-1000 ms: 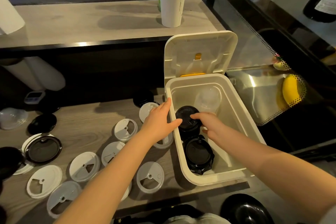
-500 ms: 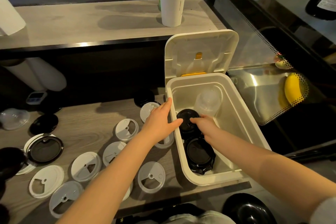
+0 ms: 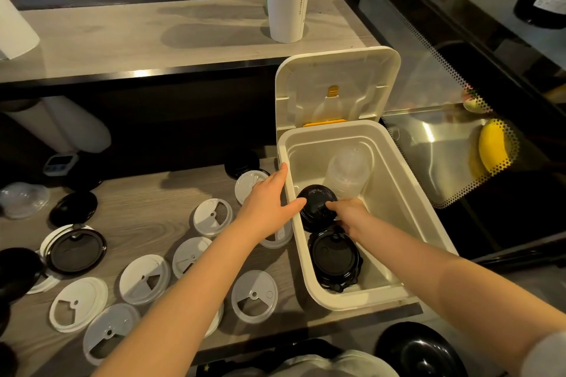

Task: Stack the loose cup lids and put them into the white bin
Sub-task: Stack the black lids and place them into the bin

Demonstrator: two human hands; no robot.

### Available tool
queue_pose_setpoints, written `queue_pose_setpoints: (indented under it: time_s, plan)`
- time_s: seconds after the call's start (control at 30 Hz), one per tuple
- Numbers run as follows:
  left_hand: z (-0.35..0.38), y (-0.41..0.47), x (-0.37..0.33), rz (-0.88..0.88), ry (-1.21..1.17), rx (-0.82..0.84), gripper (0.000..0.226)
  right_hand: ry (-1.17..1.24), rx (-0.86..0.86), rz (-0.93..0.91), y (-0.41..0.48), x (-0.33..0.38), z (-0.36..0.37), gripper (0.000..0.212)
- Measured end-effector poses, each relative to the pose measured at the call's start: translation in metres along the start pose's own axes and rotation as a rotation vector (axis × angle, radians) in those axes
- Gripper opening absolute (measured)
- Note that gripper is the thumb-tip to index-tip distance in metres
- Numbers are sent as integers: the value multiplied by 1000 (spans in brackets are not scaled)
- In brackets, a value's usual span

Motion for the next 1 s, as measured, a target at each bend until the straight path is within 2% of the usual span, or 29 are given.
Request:
queue_pose_setpoints:
  time_s: [0.1, 0.2, 0.43, 0.53, 0.67, 0.77, 0.83, 1.0]
  plan:
    - [-2, -1, -3, -2, 22, 2, 81, -131, -33, -55, -3, 7, 2, 23]
    - [-4, -1, -5, -9, 92, 13, 81, -311, -66, -77, -6, 14, 0, 24]
    - [-12, 5, -8, 3, 460, -8, 82, -768, -137, -69, -19, 29, -5, 46]
    - [-18, 6, -7, 41, 504, -12, 71, -928, -167, -108, -32, 42, -9, 52]
    - [-44, -1, 8, 12, 539, -54, 65, -1089, -217, -352, -62, 67, -12, 40]
    - [-64, -2, 36, -43, 594, -39, 59, -1034, -214, -505, -89, 90, -3, 35]
    - [-76, -4, 60, -108, 602, -9, 56, -1097, -232, -616, -108, 108, 15, 37]
    - [-95, -13, 116, -253, 540, 45, 55, -1092, -237, -1004, -151, 133, 73, 31]
Point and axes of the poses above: each hand's wrist, its own y-axis towards the middle knuckle, its own z-axis out of the palm, x = y × z, the point moved 6 cm from there along y, towards the middle knuckle, and after that the axes turned 7 degrees about x, right-handed, at the moved point
